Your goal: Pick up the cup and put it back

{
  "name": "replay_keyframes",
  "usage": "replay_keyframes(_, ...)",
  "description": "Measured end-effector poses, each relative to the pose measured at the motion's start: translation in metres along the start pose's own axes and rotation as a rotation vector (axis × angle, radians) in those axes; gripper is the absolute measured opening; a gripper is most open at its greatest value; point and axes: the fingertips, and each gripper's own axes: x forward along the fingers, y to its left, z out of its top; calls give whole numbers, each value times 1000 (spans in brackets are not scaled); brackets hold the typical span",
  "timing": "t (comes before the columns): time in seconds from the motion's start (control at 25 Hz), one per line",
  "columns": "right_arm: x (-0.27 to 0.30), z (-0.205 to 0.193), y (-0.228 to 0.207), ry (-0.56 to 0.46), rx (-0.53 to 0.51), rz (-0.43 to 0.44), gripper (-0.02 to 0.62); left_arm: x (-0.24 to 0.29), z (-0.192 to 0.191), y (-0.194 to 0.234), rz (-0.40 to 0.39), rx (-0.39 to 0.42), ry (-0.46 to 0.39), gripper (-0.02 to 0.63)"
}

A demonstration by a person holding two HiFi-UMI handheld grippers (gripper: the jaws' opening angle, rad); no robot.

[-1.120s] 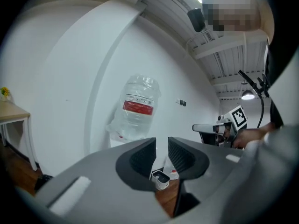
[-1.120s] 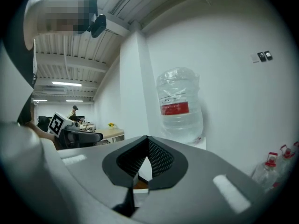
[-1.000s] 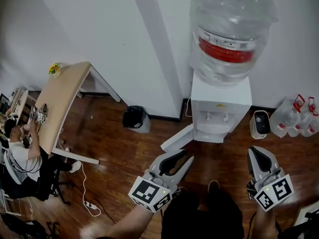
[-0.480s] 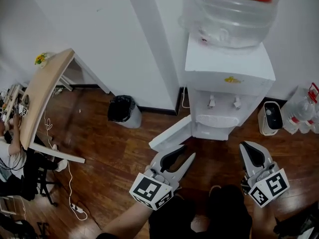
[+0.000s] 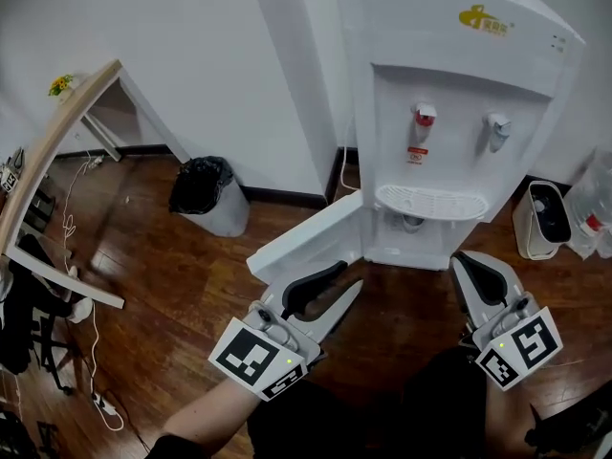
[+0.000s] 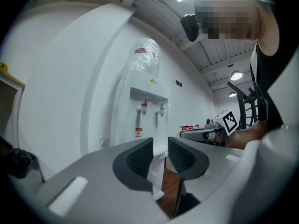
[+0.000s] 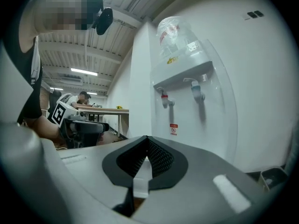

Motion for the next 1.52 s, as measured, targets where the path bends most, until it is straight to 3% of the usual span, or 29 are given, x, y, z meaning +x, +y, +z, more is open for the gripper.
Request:
replay_keyframes(0.2, 0, -44, -20, 16, 18, -29, 2, 8, -53, 0, 25, -54, 36, 1)
replay_keyframes(0.44, 4, -80, -40, 40, 9, -44, 3, 13, -79, 10, 81, -117, 16, 1)
replay_keyframes(0.64, 12, -114, -57, 70, 65, -32, 94, 18, -106, 15, 86, -98, 66, 1)
replay_keyframes(0.88, 34, -151, -68, 109, 69, 18, 245, 28, -134, 6, 15, -132, 131, 23)
replay_keyframes(1.08, 64, -198, -103, 113, 75, -44, 318, 31, -156, 21, 87, -116, 176, 23)
replay_keyframes(1.2, 78, -222, -123, 112, 110, -82, 333, 35, -169, 27, 120, -113, 200, 23)
replay_keyframes(1.52, 119, -296, -145, 158, 146, -88, 331, 46, -191, 47, 190, -134, 220, 21)
